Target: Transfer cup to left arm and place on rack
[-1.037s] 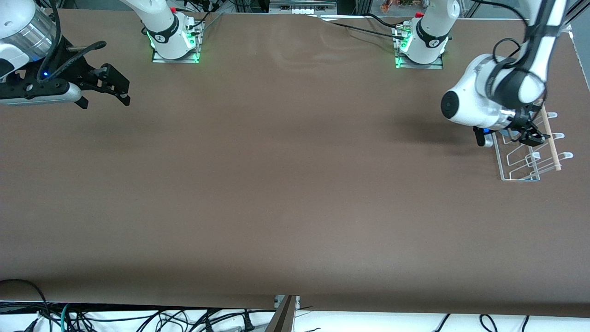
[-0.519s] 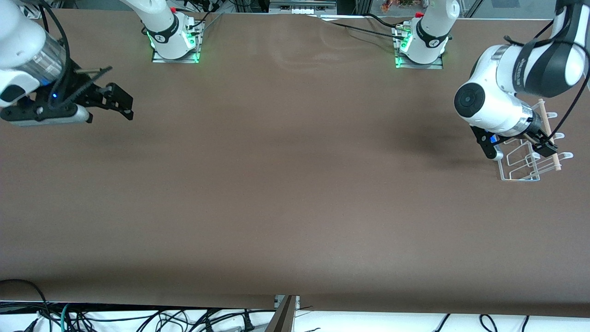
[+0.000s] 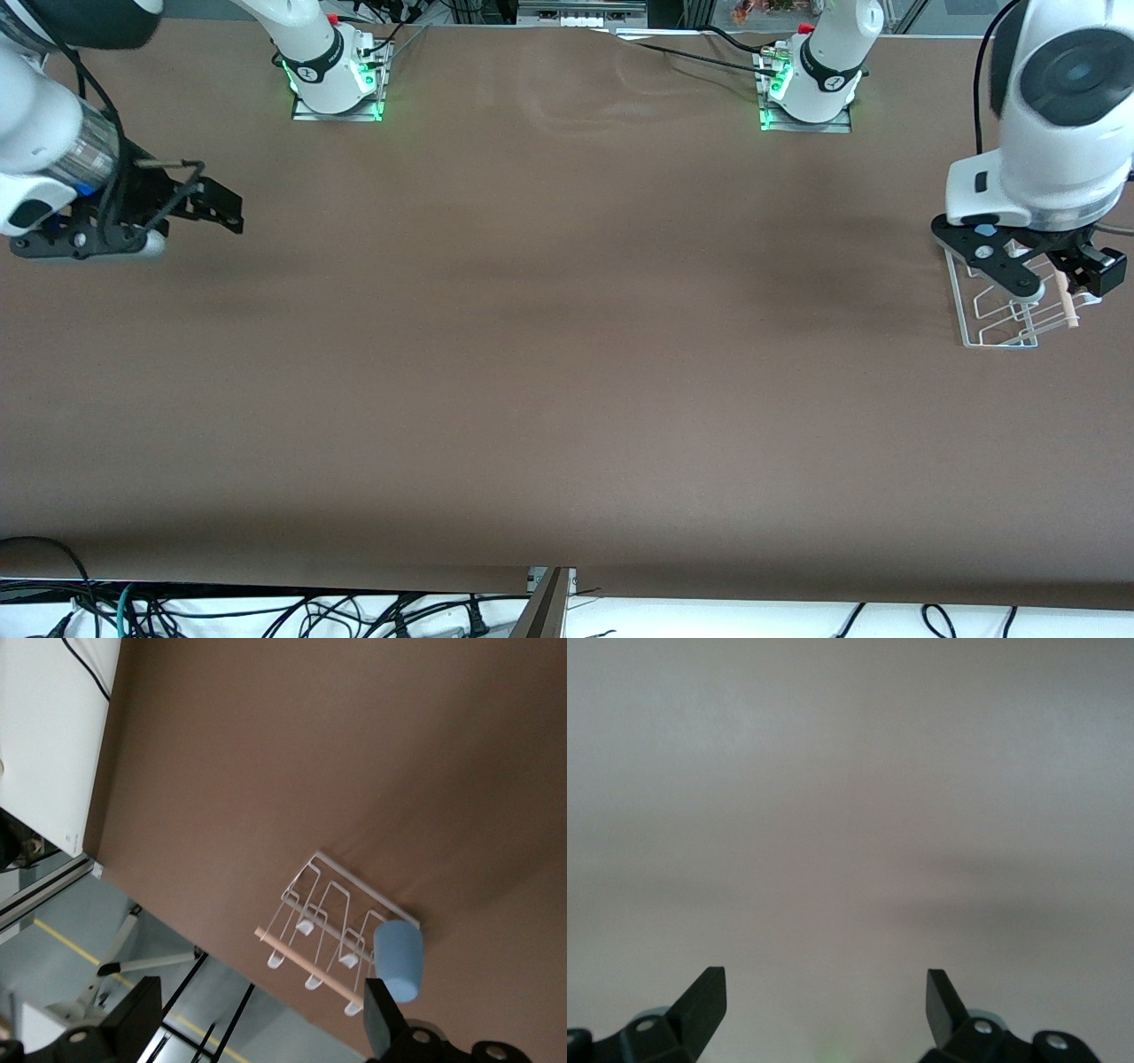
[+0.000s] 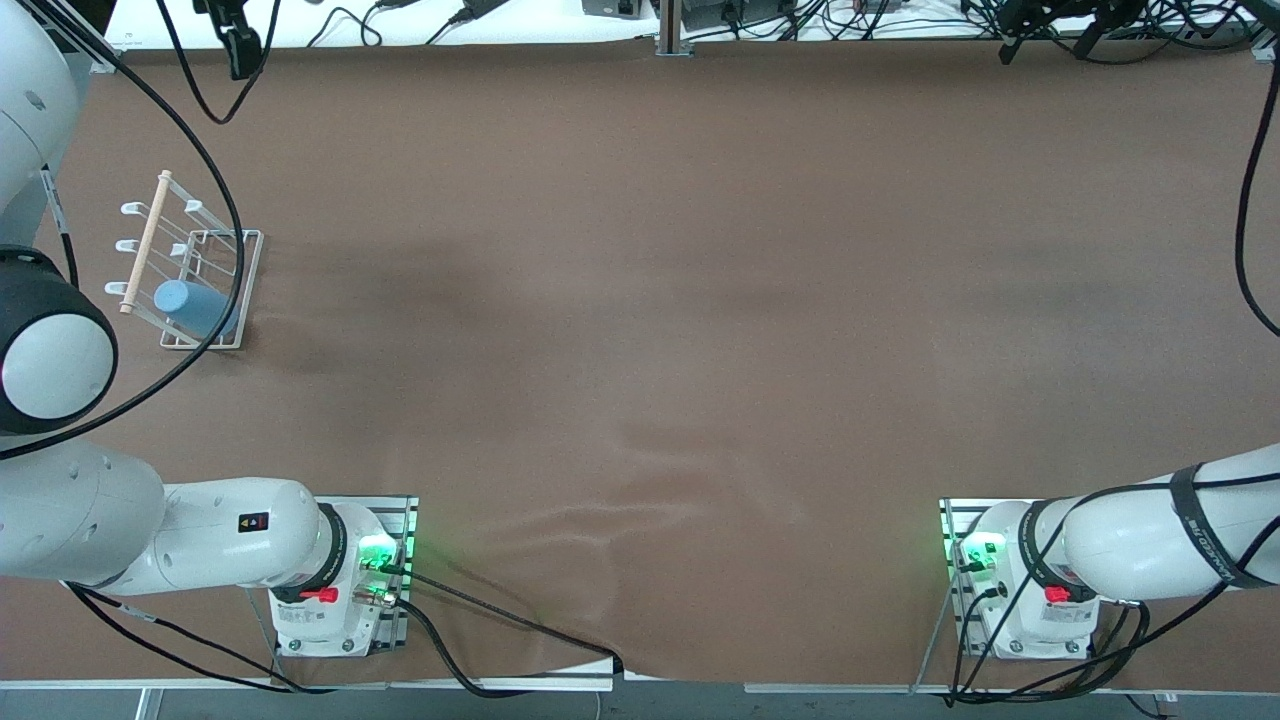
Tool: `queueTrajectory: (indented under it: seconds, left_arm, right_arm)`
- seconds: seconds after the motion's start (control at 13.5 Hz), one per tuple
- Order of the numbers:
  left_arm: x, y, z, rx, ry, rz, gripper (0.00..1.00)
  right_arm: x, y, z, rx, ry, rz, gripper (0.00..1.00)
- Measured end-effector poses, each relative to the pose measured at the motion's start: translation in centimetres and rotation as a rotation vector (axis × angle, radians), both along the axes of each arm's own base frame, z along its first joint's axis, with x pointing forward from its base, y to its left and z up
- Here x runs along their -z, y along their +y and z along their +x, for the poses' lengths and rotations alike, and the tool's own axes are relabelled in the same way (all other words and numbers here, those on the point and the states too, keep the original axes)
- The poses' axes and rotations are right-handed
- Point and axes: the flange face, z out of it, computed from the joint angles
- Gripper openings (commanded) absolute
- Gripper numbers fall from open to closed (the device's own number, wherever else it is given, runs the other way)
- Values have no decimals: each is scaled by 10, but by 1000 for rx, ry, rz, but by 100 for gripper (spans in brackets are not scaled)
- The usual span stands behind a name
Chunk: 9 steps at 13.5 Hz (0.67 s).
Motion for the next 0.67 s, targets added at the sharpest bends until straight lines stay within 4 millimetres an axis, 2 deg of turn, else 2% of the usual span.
queueTrajectory:
  seconds: [0.22,0.37,0.52,0.67]
  left_arm:
    - [-19,-8,2,-272,-119,-212,100]
    - [-22,2,3,-522,-157,-362,100]
    - [-23,34,5,-726,-150,-508,100]
    - [-21,73,2,-851,-114,-592,100]
  right_arm:
    - [-23,-21,-14,5,-8,8,99]
    - [-24,-44,-13,27,-10,10,99]
    - [-21,-53,-11,35,-4,10,99]
    - [-15,-52,-7,34,-5,8,99]
